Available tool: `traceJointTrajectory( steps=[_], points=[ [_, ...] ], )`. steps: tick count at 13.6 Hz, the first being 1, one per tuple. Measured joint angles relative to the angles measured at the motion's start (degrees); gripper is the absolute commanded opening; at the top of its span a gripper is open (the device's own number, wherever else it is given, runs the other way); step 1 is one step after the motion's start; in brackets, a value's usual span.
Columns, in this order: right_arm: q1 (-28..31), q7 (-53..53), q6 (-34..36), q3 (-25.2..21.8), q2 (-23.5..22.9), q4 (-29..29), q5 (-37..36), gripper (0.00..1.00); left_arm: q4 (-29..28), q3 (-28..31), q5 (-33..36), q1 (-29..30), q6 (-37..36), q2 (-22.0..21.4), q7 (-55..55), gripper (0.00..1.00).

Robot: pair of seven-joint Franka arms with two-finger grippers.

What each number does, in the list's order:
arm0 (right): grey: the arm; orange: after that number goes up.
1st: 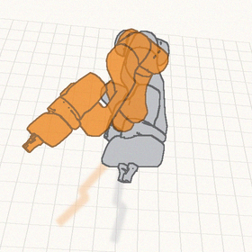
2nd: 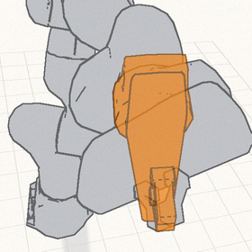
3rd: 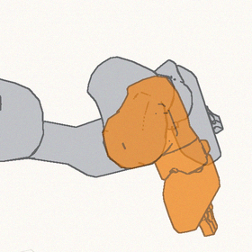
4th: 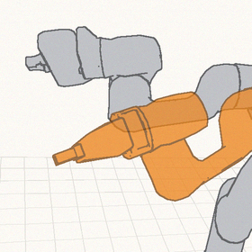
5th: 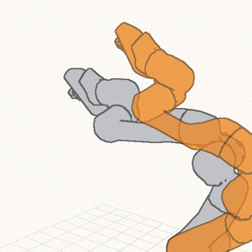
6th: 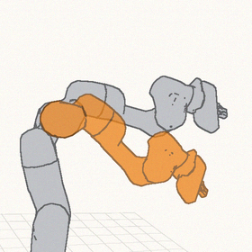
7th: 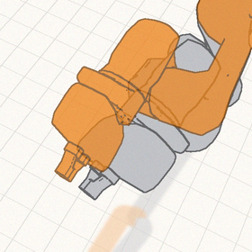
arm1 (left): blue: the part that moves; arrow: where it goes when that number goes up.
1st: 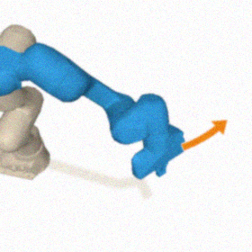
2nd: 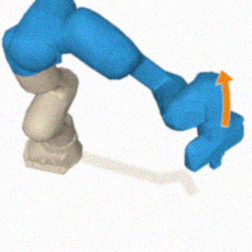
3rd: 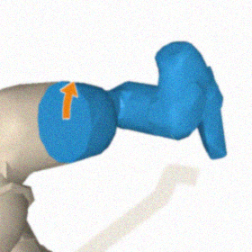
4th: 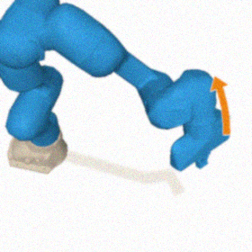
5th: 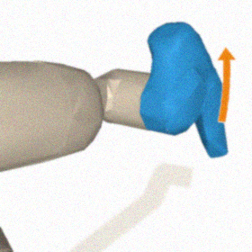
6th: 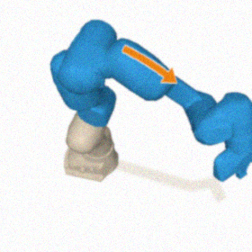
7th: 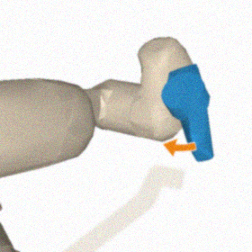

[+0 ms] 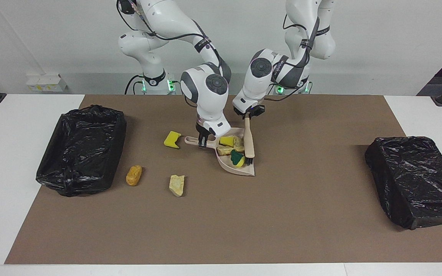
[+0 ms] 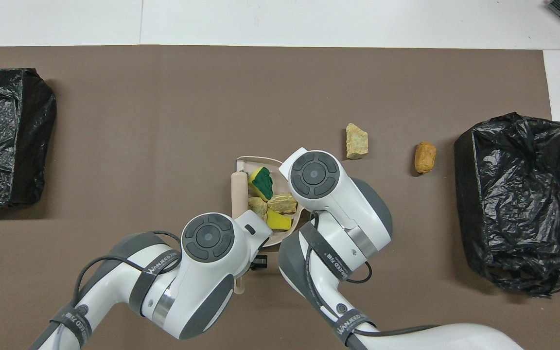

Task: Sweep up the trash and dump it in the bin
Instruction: 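Push the debris into the dustpan with the left gripper's brush, then carry the dustpan with the right gripper and tip it into the bin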

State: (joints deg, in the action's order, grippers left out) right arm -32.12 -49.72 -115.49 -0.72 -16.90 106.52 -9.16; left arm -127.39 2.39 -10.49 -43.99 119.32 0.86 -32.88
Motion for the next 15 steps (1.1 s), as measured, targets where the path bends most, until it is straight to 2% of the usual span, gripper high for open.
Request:
traceJointTrajectory(
  steps=[3, 10, 15],
  points=[
    [0.08, 0.01, 0.00, 0.00, 0.00, 0.01, 0.00, 0.00, 0.74, 0.38, 0.22, 0.12, -1.60, -1.11, -2.34, 0.00],
    [3.33, -2.74, 0.00, -0.07, 0.47, 0.06, 2.80, 0.00, 1.23, 1.17, 2.85, 3.13, -9.21, -8.78, -2.97, 0.00],
    [7.70, -7.76, 2.49, -0.23, 6.10, -0.01, 4.24, 0.00, 0.90, 1.04, 4.88, 3.27, -12.04, -10.72, -3.51, 0.00]
  ],
)
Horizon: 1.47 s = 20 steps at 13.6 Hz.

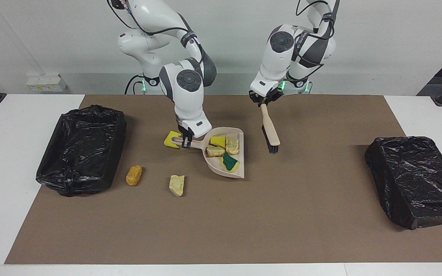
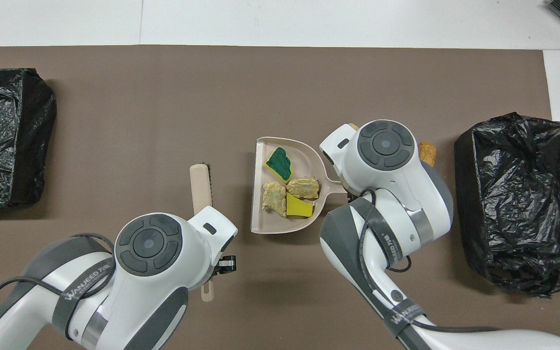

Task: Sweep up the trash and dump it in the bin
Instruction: 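Carry the dustpan with the right gripper and tip it into the bin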

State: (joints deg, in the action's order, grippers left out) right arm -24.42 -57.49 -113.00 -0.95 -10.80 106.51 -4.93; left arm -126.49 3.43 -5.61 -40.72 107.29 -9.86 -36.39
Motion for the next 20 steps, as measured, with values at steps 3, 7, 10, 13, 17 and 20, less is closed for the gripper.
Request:
traceJointTrajectory(
  steps=[3, 7, 10, 13, 17, 20],
  points=[
    [4.33, -2.75, 1.41, -0.14, 3.39, -0.07, 2.40, 0.00, -1.68, -1.31, 0.00, -1.53, -0.01, -0.02, -5.05, 0.00],
    [12.64, -7.40, 5.10, -0.40, 8.48, -0.88, 3.31, 0.00, -6.06, -2.44, -0.75, -9.34, 1.44, -0.20, -11.71, 0.00],
    [19.92, -14.75, 10.00, -0.66, 10.95, -2.32, 3.46, 0.00, -7.97, -2.50, -5.02, -13.67, 3.96, -0.42, -12.51, 0.00],
    [30.37, -25.74, 11.79, -1.03, 11.29, -2.80, 3.43, 0.00, -10.61, -2.56, -5.67, -19.09, 6.86, -0.49, -16.40, 0.00],
    [40.06, -37.87, 11.07, -1.56, 11.28, -3.13, -3.25, 0.00, -13.70, -2.64, -5.74, -24.44, 12.11, -0.51, -19.37, 0.00],
    [44.44, -44.01, 4.81, -1.69, 11.15, -3.37, -10.46, 0.00, -14.46, -2.64, -5.82, -25.56, 13.53, -0.52, -19.37, 0.00]
  ],
)
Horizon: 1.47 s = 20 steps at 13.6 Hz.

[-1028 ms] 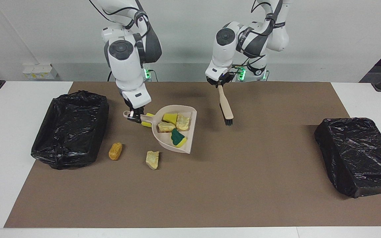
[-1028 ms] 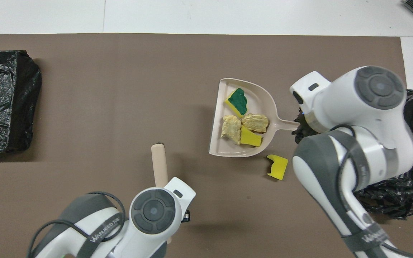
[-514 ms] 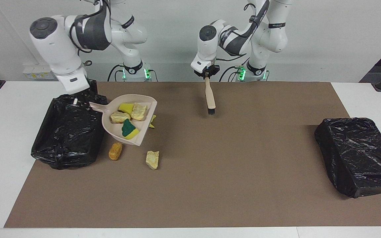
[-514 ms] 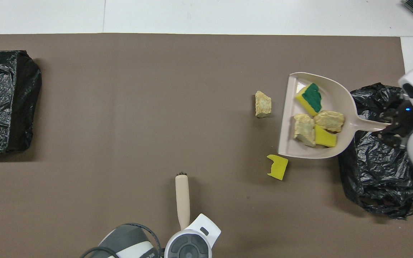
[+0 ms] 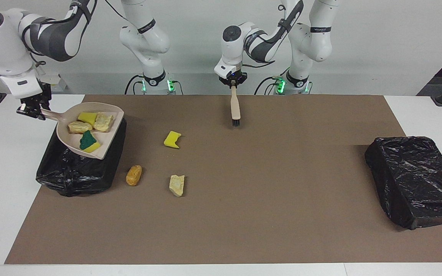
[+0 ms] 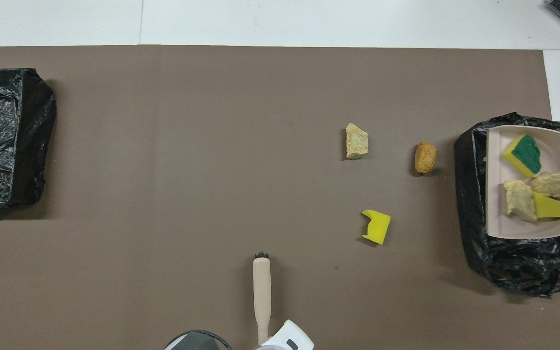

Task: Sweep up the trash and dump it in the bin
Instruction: 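Carry the dustpan with the right gripper and tip it into the bin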

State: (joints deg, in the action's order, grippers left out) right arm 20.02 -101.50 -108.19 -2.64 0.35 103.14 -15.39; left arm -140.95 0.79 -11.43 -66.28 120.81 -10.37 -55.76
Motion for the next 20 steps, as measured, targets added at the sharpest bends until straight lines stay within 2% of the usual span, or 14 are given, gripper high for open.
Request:
traceJointTrajectory(
  steps=[3, 6, 10, 11, 12, 13, 14, 16, 20],
  points=[
    [2.87, -1.60, -4.08, -0.07, -0.57, 0.02, -7.88, 0.00, -1.10, 0.14, -2.49, -0.08, 0.93, 0.00, 2.87, 0.00],
    [0.07, 4.73, -4.57, 0.66, -0.99, 0.52, -19.46, 0.00, -1.41, 0.93, -4.63, -0.01, 1.02, 0.01, 6.69, 0.00],
    [-3.43, 10.17, -4.52, 0.90, -1.01, 1.67, -24.58, 0.00, -1.66, 1.30, -5.03, 0.44, 1.01, 0.01, 8.50, 0.02],
    [-3.39, 10.64, -4.52, 0.86, -0.94, 2.33, -24.78, 0.00, -1.74, 1.31, -5.07, 0.65, 1.01, 0.01, 8.53, 0.11],
    [-3.36, 10.81, -4.52, 0.79, -0.83, 2.87, -24.87, 0.00, -1.81, 1.32, -5.08, 0.73, 1.01, 0.01, 8.53, 0.15],
    [-3.34, 10.83, -4.52, 0.74, -0.59, 3.42, -24.93, 0.00, -1.85, 1.34, -5.08, 0.74, 1.01, 0.02, 8.57, 0.29],
    [-3.34, 10.83, -4.52, 0.72, -0.26, 3.95, -24.98, 0.00, -1.86, 1.35, -5.09, 0.74, 1.01, 0.03, 8.62, 0.60],
    [-3.32, 10.83, -4.45, 0.70, 0.33, 4.58, -25.03, 0.00, -1.85, 1.40, -5.09, 0.75, 1.10, 0.04, 8.64, 1.00],
    [-2.86, 11.69, -2.31, 0.57, 2.11, 3.71, -23.75, 0.00, -1.37, 1.80, -5.05, 2.09, 1.39, 0.06, 8.78, 1.00]
  ],
)
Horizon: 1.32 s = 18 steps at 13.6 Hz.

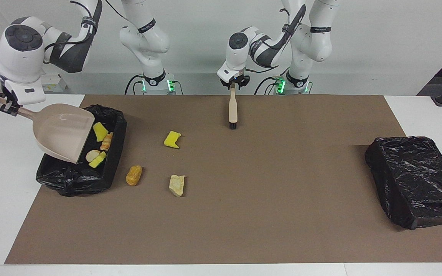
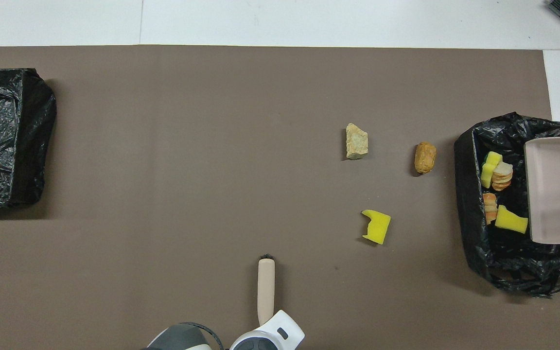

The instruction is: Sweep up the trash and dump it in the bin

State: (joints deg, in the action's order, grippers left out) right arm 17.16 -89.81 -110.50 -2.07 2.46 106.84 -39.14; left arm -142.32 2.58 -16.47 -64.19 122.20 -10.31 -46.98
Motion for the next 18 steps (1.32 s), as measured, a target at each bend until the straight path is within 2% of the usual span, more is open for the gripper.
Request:
traceJointTrajectory(
  steps=[3, 5, 7, 12, 15, 18],
  points=[
    [-0.09, 0.12, 6.77, 0.28, 2.36, -4.93, 5.55, 0.00, 3.84, 0.21, 3.12, 4.61, -0.61, -0.07, 0.83, 1.00],
    [-0.40, 5.71, 9.16, 0.59, 2.78, -6.72, 12.17, 0.00, 7.68, 0.33, 7.14, 8.50, -2.96, -0.17, 2.69, 1.00],
    [-2.18, 19.37, 11.28, 1.25, 2.64, -6.74, 17.28, 0.00, 11.49, 0.46, 11.40, 14.10, -5.91, -0.24, 5.98, 1.00],
    [-19.17, 60.33, 14.52, 2.68, 1.16, -6.60, 24.19, 0.00, 17.03, 0.91, 17.34, 31.54, -6.76, -0.12, 25.78, 1.00],
    [-24.72, 76.31, 14.27, 2.74, -1.91, -6.55, 27.96, 0.00, 20.85, 1.06, 17.52, 42.17, -7.00, 0.33, 39.10, 1.00],
    [-31.84, 92.08, 11.35, 2.76, -5.92, -6.55, 31.64, 0.00, 27.69, 1.09, 17.56, 49.24, -10.17, 1.16, 48.93, 1.00]
  ],
)
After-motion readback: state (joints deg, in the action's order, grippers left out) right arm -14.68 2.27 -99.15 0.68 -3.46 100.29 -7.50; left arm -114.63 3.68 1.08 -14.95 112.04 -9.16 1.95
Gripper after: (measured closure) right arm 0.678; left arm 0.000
